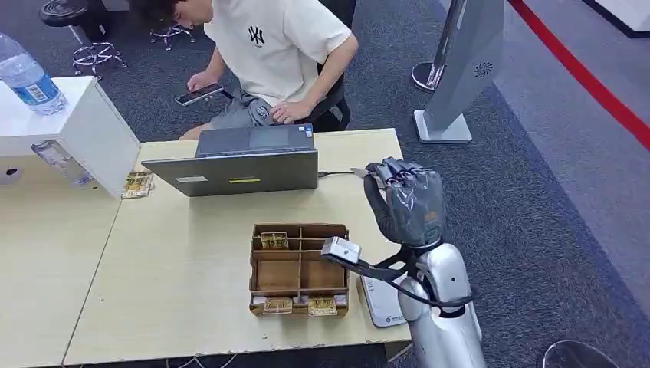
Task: Pass the card to the sensor for recognition and then transmit it.
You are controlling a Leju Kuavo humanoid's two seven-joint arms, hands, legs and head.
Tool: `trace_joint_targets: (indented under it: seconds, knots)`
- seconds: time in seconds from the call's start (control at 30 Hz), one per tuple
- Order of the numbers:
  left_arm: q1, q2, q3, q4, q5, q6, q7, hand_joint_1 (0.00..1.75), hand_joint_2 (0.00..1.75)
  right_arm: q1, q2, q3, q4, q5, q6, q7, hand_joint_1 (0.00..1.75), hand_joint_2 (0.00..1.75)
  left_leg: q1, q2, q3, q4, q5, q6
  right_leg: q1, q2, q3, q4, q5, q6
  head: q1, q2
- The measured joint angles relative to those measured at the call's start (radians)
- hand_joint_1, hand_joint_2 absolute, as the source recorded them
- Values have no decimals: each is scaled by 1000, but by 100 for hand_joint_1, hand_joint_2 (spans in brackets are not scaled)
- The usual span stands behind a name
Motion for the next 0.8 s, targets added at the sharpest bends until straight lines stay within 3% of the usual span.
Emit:
trace_joint_targets:
  seconds: [0.13, 0.23, 0.43, 0.8]
  knots:
    - [-1, 0, 0, 0, -8, -1, 0, 0, 0, -11, 2, 9, 1, 35, 0, 16, 175, 175, 0, 0, 0, 0, 0, 0, 0, 0, 0, 0, 0, 0, 0, 0]
    - [-3, 0, -1, 0, -19, -5, 7, 0, 0, -35, 2, 34, 5, 84, 0, 72, 175, 175, 0, 0, 0, 0, 0, 0, 0, 0, 0, 0, 0, 0, 0, 0]
    - [-12, 0, -6, 0, -40, -15, 13, 0, 0, -134, -38, 137, 55, 172, 0, 261, 175, 175, 0, 0, 0, 0, 0, 0, 0, 0, 0, 0, 0, 0, 0, 0]
    - [-31, 1, -22, 0, -73, -32, 30, 0, 0, -408, -184, 421, 253, 173, 0, 610, 175, 175, 0, 0, 0, 0, 1, 0, 0, 0, 0, 0, 1, 0, 0, 0]
